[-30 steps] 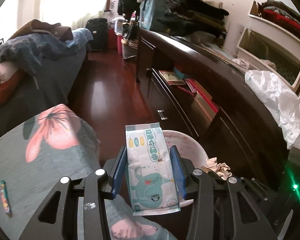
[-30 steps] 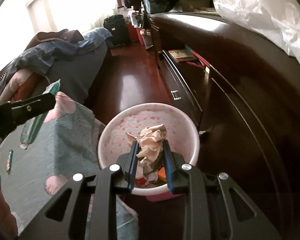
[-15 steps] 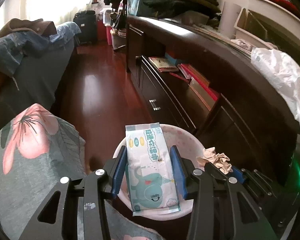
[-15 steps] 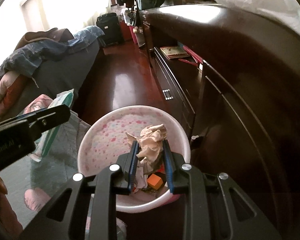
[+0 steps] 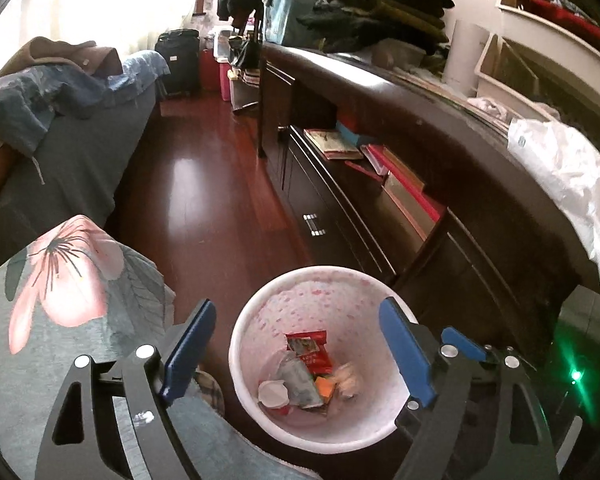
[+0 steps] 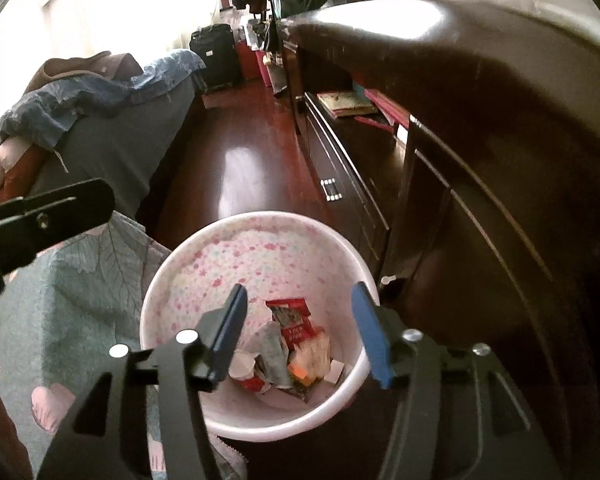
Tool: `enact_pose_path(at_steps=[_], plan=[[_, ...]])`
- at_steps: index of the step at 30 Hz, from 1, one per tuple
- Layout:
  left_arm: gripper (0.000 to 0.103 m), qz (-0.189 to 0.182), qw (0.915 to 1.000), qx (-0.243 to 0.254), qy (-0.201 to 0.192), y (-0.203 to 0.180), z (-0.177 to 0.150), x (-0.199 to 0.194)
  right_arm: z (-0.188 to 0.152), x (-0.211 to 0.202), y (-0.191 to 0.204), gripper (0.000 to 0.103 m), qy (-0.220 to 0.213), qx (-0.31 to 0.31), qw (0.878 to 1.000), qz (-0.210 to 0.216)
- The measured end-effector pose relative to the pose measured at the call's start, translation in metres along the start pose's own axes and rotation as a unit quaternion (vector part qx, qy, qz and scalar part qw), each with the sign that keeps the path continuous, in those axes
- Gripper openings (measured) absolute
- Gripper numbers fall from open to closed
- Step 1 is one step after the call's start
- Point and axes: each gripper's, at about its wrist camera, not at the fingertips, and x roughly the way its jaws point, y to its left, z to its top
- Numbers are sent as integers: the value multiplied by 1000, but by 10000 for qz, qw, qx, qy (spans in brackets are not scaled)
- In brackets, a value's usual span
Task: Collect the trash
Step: 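Carry wipe pack and crumpled paper over the wastebasket and open both grippers, then grasp the pink glue stick with the left gripper while the right grasps the printed tube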
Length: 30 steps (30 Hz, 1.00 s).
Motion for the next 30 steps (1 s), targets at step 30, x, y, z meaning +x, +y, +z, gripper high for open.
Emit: enact_pose_path(at_steps=[30], plan=[[99, 2377, 9454, -2214, -243, 226, -133, -185, -65, -128, 210, 92, -134, -2032, 9713, 1232]])
